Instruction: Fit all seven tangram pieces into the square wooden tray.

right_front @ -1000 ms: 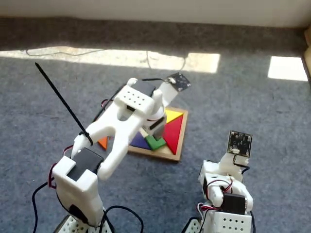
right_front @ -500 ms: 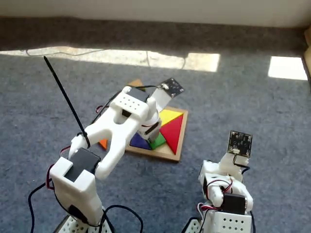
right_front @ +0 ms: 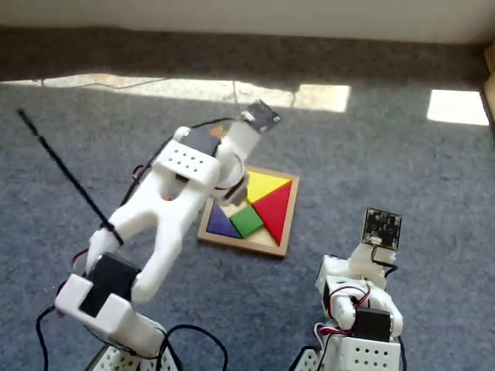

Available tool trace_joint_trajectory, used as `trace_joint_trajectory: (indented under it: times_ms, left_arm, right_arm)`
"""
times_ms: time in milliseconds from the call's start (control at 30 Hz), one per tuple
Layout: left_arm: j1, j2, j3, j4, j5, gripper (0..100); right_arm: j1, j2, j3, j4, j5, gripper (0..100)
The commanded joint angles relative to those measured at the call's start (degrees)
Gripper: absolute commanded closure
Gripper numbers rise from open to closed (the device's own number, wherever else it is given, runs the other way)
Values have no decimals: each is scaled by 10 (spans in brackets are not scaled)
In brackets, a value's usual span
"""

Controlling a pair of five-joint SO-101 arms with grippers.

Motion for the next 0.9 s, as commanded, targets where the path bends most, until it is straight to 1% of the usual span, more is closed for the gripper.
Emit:
trace_joint_trajectory:
  times_ms: [0,100,200,267,333,400,567,633,767,867]
  left_arm:
    - [-54,-80,-39,5,40,803]
    - [-93,-80,-42,-33,70,803]
    - [-121,-44,-39,-85,99,800]
    - [-135,-5,-45,-111,104,764]
    - [-140,36,-45,-146,104,723]
    - [-142,70,-48,-178,104,712]
    - [-132,149,-109,-193,108,712]
    - [-126,181,-144,-193,147,712]
    - [-116,246,-225,-194,252,712]
    - [-114,297,-282,-194,290,712]
  right_arm:
    - [5,-6,53,5,-4,986]
    - [5,-6,53,5,-4,986]
    - [5,-6,53,5,-4,986]
    - [5,-6,53,5,-4,986]
    - [5,-6,53,5,-4,986]
    - [5,-6,53,5,-4,986]
    - [5,-6,53,5,-4,986]
    - [5,-6,53,5,-4,986]
    - [5,-6,53,5,-4,986]
    - [5,-6,53,5,-4,986]
